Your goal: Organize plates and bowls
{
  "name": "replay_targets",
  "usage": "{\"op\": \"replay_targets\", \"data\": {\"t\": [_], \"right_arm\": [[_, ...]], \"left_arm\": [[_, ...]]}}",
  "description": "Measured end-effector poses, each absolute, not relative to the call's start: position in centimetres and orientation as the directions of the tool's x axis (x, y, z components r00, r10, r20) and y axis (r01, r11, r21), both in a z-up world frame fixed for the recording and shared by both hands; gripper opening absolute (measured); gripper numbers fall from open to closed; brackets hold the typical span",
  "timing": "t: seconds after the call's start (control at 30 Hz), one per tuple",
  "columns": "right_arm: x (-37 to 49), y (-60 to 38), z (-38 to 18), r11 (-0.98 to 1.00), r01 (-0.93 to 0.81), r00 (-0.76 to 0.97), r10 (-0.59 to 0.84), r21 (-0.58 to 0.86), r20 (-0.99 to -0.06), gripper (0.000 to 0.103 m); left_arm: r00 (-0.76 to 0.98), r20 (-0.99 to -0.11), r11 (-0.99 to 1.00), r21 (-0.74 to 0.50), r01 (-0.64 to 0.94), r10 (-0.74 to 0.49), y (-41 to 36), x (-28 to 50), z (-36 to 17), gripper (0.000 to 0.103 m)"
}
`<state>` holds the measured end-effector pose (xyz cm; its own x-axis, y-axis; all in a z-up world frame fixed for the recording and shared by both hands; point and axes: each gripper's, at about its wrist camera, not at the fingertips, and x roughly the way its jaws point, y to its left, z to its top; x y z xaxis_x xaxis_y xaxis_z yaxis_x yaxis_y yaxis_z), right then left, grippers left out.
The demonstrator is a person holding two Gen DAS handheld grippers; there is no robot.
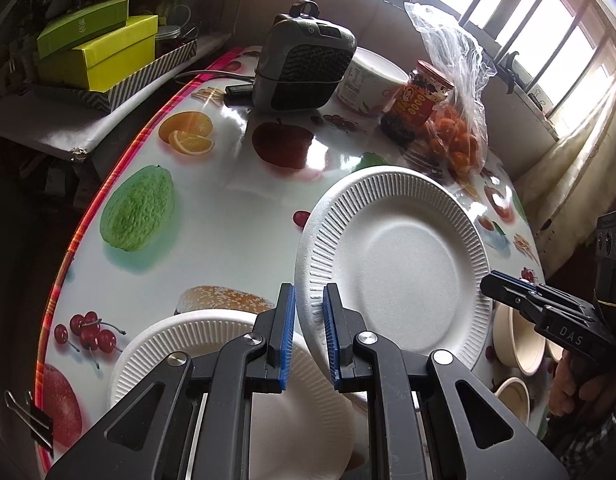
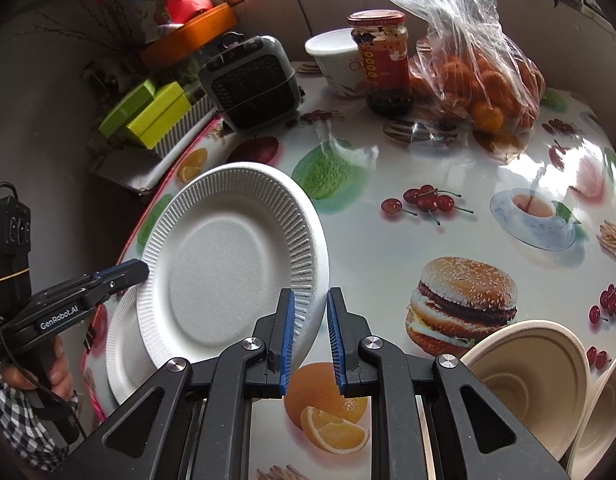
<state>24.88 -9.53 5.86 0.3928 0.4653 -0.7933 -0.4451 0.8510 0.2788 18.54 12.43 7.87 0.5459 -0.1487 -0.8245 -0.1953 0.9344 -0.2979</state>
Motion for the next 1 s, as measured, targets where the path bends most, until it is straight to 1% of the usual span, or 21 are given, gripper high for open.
{"op": "replay_targets", "data": {"t": [0.43,1.0], "right_arm": [[21.4,-7.7,6.6,0.835,-0.479,0.397,0.481,0.271,-0.782,0.016],[17.8,-5.2,6.2,0.814,-0.521,0.385,0.494,0.259,-0.779,0.016]], "left_arm": [[0.569,-0.812,0.932,-0.294,-0.211,-0.127,13.8,14.8,8.6,0.015],[0.575,-0.812,0.926,-0.289,-0.244,-0.102,15.6,10.4,8.2,0.015]]}}
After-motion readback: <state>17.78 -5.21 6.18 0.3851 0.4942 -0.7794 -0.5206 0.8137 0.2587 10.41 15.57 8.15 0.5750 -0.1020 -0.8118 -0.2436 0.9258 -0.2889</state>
